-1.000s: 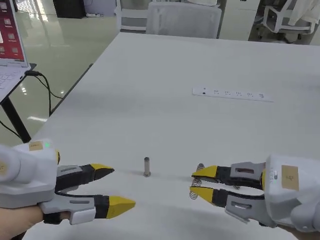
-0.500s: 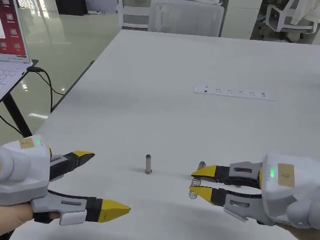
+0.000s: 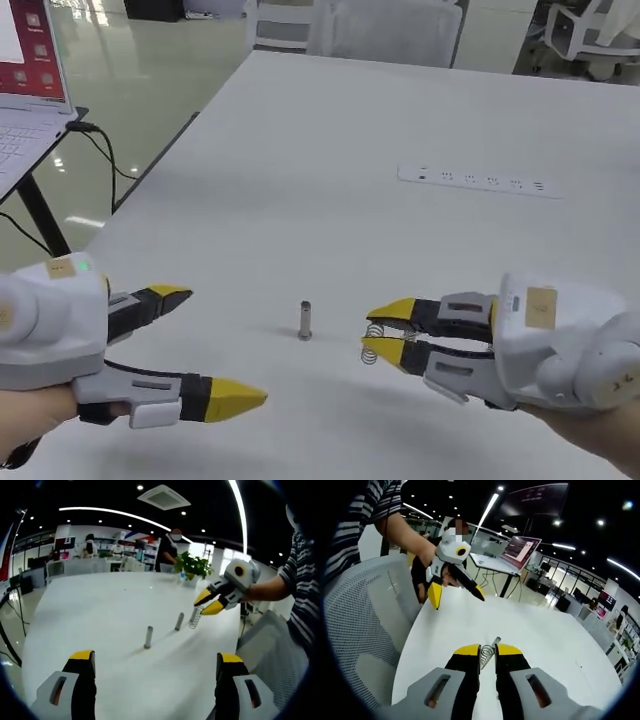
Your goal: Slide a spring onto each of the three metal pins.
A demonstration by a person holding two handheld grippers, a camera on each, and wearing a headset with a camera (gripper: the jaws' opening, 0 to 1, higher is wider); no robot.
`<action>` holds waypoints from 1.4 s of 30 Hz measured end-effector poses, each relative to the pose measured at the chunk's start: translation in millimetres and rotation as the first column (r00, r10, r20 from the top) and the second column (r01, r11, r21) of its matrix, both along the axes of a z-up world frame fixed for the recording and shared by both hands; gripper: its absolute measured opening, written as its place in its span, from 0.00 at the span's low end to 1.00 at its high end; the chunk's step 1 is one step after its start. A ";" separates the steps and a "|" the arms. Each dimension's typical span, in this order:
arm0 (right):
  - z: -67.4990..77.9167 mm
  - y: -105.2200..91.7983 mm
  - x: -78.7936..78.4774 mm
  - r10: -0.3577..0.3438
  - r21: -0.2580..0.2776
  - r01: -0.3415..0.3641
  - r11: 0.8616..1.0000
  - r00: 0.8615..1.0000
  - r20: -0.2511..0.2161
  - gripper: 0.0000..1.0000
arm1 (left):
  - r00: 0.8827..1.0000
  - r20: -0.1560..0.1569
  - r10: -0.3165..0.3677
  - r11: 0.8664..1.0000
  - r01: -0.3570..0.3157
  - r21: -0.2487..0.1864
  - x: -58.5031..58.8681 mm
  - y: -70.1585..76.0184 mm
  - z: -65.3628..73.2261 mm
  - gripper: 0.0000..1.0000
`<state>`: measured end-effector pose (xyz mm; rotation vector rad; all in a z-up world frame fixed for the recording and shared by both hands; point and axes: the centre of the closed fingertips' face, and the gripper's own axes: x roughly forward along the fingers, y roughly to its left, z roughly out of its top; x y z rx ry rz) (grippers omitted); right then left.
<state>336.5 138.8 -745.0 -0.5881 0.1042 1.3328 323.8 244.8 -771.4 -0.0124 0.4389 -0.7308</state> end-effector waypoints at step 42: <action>12.9 60.7 53.0 -0.046 0.062 0.049 0.997 0.998 -0.047 0.08 | 1.000 -0.010 0.003 1.000 -0.003 -0.005 -1.3 1.3 -2.4 0.98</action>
